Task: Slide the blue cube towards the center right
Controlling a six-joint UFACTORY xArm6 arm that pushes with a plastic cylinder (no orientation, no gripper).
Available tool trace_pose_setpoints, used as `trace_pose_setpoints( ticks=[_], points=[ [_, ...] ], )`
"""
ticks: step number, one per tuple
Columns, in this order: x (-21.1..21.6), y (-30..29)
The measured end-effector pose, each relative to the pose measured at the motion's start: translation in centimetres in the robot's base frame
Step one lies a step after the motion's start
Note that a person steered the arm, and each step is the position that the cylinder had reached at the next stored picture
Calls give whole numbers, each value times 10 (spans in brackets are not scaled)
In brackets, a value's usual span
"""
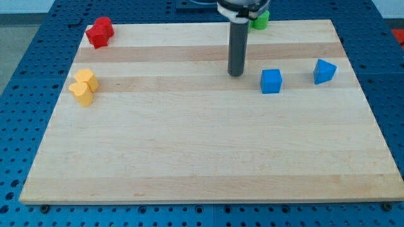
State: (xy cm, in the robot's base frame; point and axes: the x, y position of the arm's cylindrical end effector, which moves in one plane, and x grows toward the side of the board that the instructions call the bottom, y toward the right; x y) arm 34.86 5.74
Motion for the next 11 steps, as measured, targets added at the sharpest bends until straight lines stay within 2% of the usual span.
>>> trace_pose_setpoints(
  ticks=[1, 4, 7, 10, 11],
  points=[
    [-5, 17],
    [38, 51],
    [43, 6],
    [43, 102],
    [43, 110]
  ],
)
